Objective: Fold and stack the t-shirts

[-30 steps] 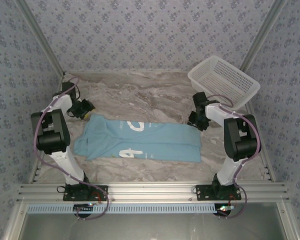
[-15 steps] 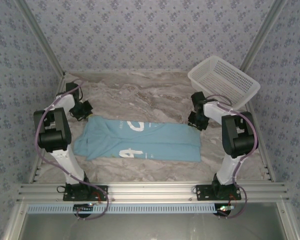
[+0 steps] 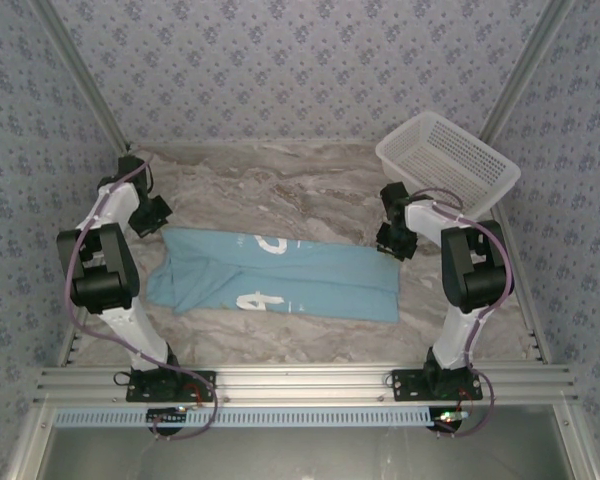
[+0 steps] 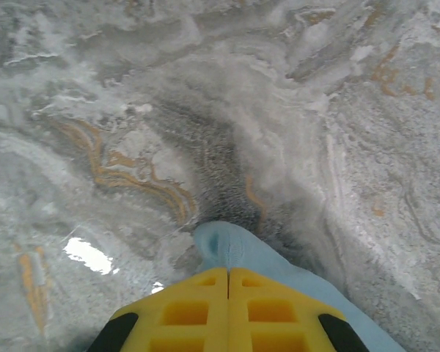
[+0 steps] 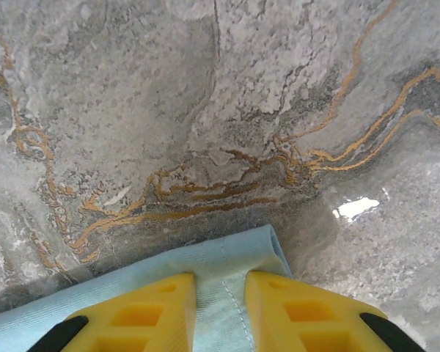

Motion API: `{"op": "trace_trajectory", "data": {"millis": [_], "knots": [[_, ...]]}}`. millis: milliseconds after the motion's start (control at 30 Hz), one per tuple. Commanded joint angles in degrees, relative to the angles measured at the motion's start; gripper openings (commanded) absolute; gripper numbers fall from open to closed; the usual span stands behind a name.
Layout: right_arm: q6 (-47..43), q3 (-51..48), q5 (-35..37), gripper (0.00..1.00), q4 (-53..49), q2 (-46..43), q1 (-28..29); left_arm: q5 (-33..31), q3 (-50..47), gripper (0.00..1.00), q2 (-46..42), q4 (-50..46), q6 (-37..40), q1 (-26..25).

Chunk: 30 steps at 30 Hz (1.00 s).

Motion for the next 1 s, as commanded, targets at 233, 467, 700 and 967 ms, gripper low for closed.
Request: {"op": "trace_trajectory", "data": {"millis": [233, 467, 700, 967], "knots": [[-2.7, 3.8, 3.4, 0.43, -3.0, -1.0, 2.3, -2.1, 4.8, 0.3, 3.1, -5.2, 1.3, 0.3], [-6.1, 6.1, 4.9, 0.51, -5.9, -7.7, 5.4, -6.7, -2.1, 0.49, -8.5, -8.0, 0.2, -3.6], [-7.7, 1.8, -3.2, 0.51, 0.0, -13.7, 9.6, 8.1, -15.6, 0.45, -16.9, -5.5, -7.9, -13.0], [-7.5, -2.3, -6.7, 0.51, 2.1, -14.3, 12.8, 8.0, -17.3, 0.48, -12.7, 0.3, -7.3, -18.6]]}}
